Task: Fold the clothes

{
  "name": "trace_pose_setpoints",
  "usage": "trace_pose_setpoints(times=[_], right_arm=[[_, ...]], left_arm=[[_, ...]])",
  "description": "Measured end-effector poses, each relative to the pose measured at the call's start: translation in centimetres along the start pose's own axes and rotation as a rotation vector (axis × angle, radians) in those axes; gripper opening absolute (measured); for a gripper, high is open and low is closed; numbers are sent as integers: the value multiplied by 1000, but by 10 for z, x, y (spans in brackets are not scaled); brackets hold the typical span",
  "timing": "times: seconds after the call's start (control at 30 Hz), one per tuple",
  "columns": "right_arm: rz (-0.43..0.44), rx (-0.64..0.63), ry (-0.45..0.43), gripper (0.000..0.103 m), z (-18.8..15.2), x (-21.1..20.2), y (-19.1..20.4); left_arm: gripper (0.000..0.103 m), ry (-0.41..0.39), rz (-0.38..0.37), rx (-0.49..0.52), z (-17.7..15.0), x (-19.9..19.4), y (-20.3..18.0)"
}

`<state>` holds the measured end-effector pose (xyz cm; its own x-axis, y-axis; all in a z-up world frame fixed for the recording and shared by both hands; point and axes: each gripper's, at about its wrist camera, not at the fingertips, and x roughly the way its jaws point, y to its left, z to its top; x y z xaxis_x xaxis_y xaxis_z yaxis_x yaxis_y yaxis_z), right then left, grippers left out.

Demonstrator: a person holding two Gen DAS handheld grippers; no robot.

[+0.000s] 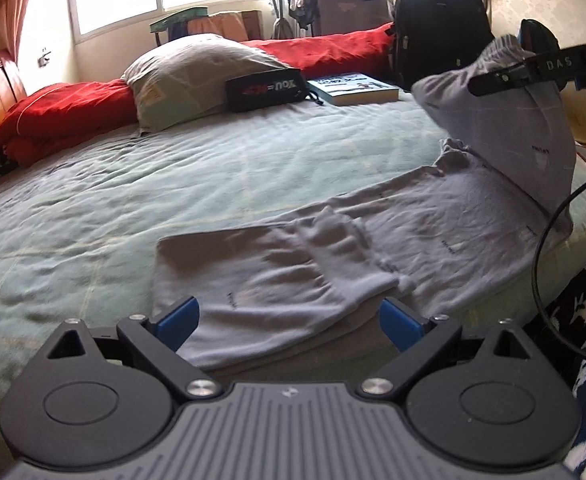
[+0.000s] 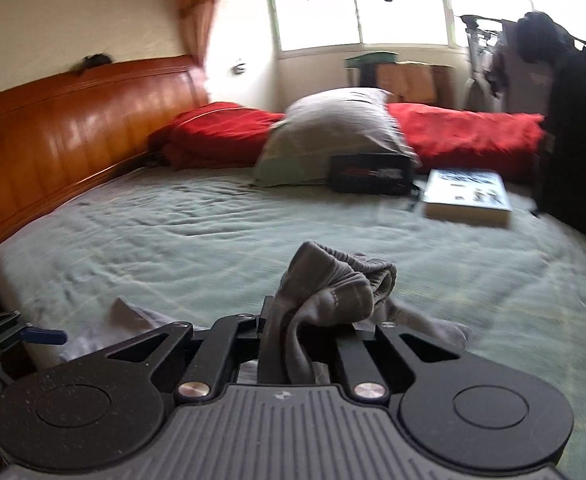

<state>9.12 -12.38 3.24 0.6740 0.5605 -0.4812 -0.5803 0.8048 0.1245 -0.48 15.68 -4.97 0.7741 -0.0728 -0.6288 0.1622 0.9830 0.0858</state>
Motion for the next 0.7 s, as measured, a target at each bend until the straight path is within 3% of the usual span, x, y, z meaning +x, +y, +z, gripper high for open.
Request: trace_pose_setpoints(times=[0.7], right_arm=[[175, -158, 55, 9, 22, 56, 109]], left_arm=[[97, 3, 80, -112, -23, -17, 39]])
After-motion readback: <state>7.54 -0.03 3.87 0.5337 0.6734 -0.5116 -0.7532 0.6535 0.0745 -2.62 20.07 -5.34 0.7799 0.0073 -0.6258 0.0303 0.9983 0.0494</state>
